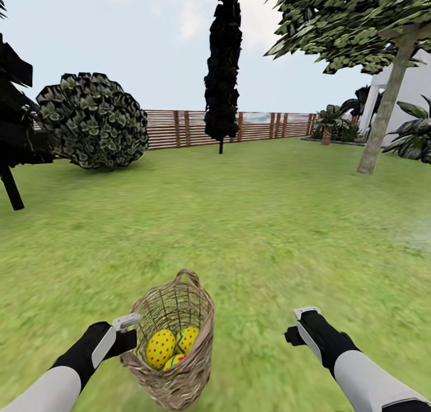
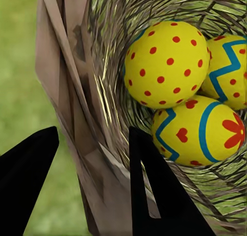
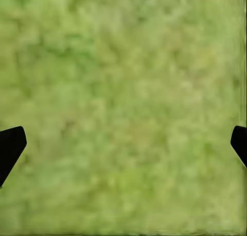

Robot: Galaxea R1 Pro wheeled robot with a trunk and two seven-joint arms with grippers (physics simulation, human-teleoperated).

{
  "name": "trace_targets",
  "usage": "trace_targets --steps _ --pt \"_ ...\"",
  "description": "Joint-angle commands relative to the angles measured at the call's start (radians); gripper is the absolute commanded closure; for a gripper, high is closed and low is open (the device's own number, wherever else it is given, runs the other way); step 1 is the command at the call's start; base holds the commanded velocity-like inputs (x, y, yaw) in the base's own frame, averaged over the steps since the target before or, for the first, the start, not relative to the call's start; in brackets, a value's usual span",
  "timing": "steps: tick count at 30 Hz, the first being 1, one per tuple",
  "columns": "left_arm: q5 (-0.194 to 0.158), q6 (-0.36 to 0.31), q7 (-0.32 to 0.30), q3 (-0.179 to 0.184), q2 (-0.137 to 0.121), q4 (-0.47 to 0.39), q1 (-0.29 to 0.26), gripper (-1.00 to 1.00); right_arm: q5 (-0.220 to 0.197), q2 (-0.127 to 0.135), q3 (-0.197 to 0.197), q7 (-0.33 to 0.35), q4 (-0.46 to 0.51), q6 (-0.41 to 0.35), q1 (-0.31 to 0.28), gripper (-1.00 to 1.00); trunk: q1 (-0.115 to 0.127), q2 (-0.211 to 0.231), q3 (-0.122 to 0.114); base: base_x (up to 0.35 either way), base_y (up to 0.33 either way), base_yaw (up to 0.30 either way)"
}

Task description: Take the three Easter eggs out of the wicker basket on the lawn in the garden, then place them on the lawn next to a single tree (choose any tree) so that all three eggs are next to the same tree and none are left in the basket.

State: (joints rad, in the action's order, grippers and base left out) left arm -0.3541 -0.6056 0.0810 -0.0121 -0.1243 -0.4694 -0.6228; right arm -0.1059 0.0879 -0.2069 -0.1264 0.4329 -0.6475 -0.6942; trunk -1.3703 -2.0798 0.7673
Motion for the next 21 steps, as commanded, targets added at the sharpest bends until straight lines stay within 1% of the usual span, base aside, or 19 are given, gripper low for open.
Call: trace_targets --steps 1,11,16,21 --pt "-0.019 -0.005 0.008 -0.002 0.000 -0.003 0.000 1.00 -0.011 0.001 -0.007 -0.007 0.001 -0.004 -0.001 -1.00 0.004 0.007 -0.002 0.000 0.000 -0.291" --pt "-0.019 -0.005 0.007 -0.002 0.001 -0.003 0.000 1.00 -0.011 0.001 -0.006 -0.007 0.001 -0.004 -0.001 -1.00 0.042 0.077 -0.037 0.000 0.000 -0.299" --pt "-0.016 -0.005 0.009 0.000 0.013 -0.003 0.000 1.00 -0.011 0.001 -0.006 -0.009 0.001 -0.004 -0.001 -1.00 0.062 0.112 -0.057 0.000 0.000 -0.291" --pt "-0.016 -0.005 0.009 0.000 0.015 -0.003 0.000 1.00 -0.011 0.002 -0.005 -0.009 0.001 -0.003 -0.001 -1.00 0.081 0.147 -0.077 0.000 0.000 -0.264"
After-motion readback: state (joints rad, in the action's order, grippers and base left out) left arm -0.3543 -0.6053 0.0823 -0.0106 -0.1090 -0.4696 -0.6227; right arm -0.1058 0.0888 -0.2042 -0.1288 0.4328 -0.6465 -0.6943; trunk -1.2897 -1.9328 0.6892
